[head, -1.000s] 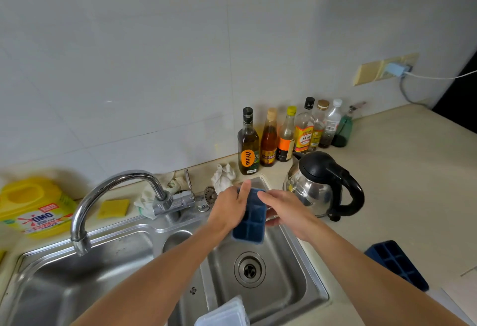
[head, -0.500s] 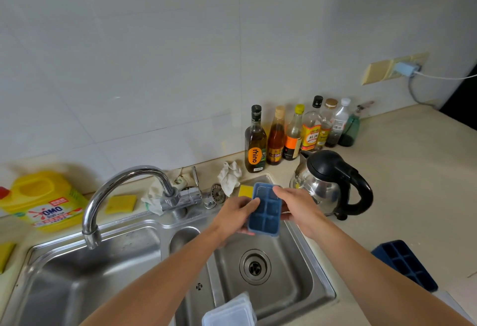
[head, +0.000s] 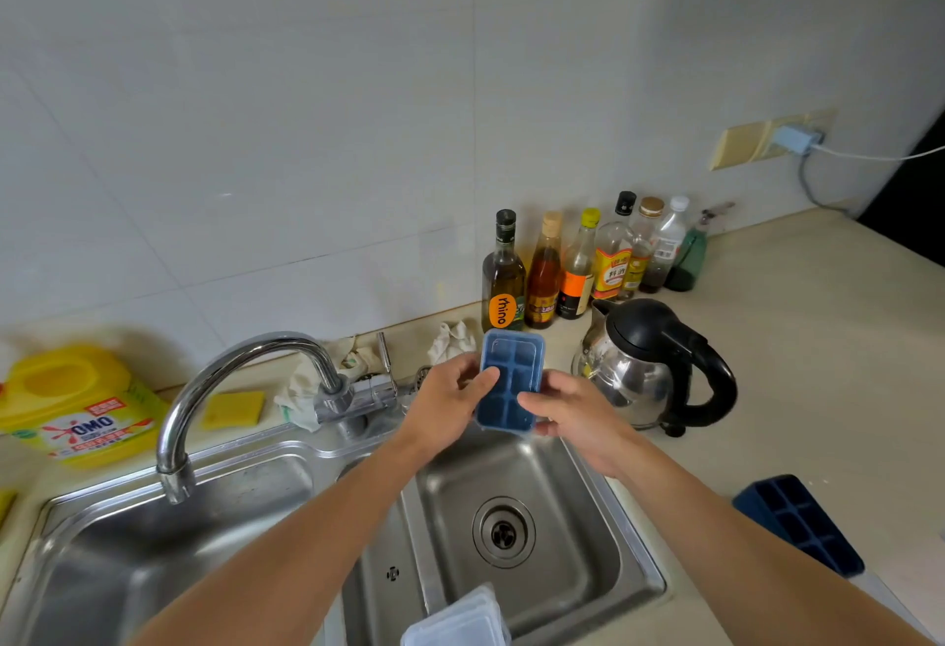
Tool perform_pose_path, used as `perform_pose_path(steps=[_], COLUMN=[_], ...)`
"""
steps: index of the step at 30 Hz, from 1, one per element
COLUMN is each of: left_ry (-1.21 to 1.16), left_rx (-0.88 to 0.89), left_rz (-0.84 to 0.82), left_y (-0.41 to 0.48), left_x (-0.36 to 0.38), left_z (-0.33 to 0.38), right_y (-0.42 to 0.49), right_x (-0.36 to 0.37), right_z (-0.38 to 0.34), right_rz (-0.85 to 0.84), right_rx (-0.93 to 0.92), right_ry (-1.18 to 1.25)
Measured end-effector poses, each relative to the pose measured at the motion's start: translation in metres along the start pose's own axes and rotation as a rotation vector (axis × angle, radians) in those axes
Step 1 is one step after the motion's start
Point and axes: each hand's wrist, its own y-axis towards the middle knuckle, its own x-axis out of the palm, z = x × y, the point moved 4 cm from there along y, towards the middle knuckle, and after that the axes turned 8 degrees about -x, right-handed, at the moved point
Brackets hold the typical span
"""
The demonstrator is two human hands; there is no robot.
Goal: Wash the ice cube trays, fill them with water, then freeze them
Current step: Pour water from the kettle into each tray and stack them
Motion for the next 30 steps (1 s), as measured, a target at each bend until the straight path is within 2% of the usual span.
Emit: perform_pose_path(steps=[11, 22, 25, 30], left_ry=[0.152, 0.189, 0.203, 0.144], left_rx=[0.124, 0.111, 0.111, 0.026], left_rz=[0.063, 0.096, 0.103, 0.125], left_y=[0.004, 0.001, 0.002, 0.004], left_x=[-0.011, -0.011, -0.002, 0.034], left_z=[0.012, 0.008, 0.013, 0.018], right_y=[0.009, 0.012, 0.013, -0.001], right_x=[0.001, 0.002, -0.01, -0.043], right_z=[-0.005, -0.002, -0.005, -0.004], right_rz=[0.006, -0.043, -0.039, -0.093], right_rx=[-0.094, -0.144, -0.188, -0.162], right_ry=[0.001, -0.192, -0.228, -0.244])
